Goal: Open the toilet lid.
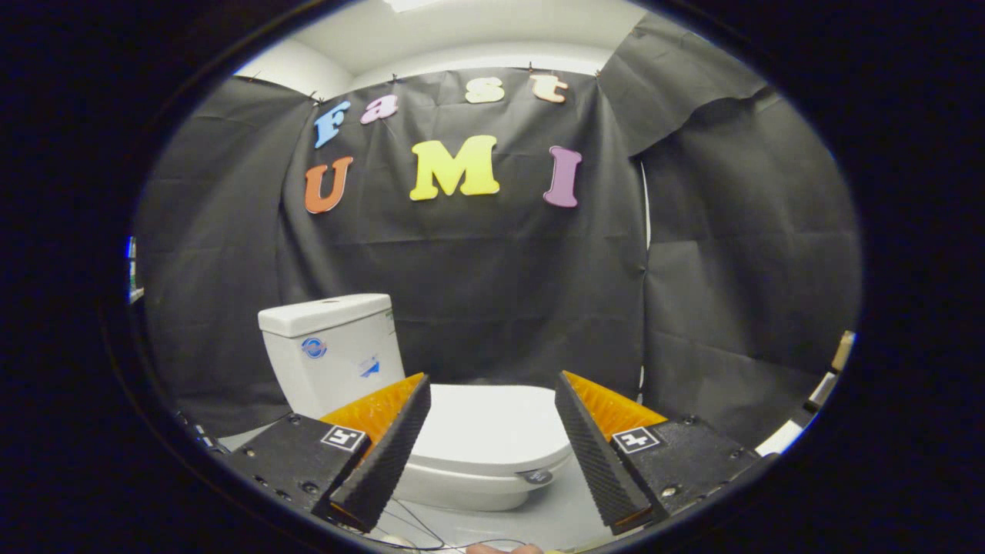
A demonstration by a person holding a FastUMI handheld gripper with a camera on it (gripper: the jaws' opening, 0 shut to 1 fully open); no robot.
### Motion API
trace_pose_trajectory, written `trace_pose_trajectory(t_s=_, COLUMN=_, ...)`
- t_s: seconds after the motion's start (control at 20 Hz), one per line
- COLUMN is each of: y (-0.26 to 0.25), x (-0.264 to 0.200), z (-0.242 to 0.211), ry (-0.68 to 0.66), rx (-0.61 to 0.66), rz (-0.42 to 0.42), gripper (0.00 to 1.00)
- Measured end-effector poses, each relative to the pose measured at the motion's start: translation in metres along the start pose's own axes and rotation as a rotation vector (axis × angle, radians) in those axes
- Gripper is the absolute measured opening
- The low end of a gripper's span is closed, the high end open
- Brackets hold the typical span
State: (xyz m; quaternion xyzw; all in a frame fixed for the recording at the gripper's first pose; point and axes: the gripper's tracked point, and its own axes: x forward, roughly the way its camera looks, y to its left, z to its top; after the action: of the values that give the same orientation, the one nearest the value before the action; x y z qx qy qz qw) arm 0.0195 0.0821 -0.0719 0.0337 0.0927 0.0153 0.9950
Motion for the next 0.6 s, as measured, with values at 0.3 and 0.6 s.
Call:
trace_pose_trajectory(t_s=0.3, y=-0.009, x=0.019, z=-0.031, ry=0.07, rx=0.116, rz=-0.024, gripper=1.0)
trace_pose_trajectory(t_s=0.6, y=-0.022, x=0.04, z=-0.074, ry=0.148, rx=0.219, rz=-0.036, gripper=0.99)
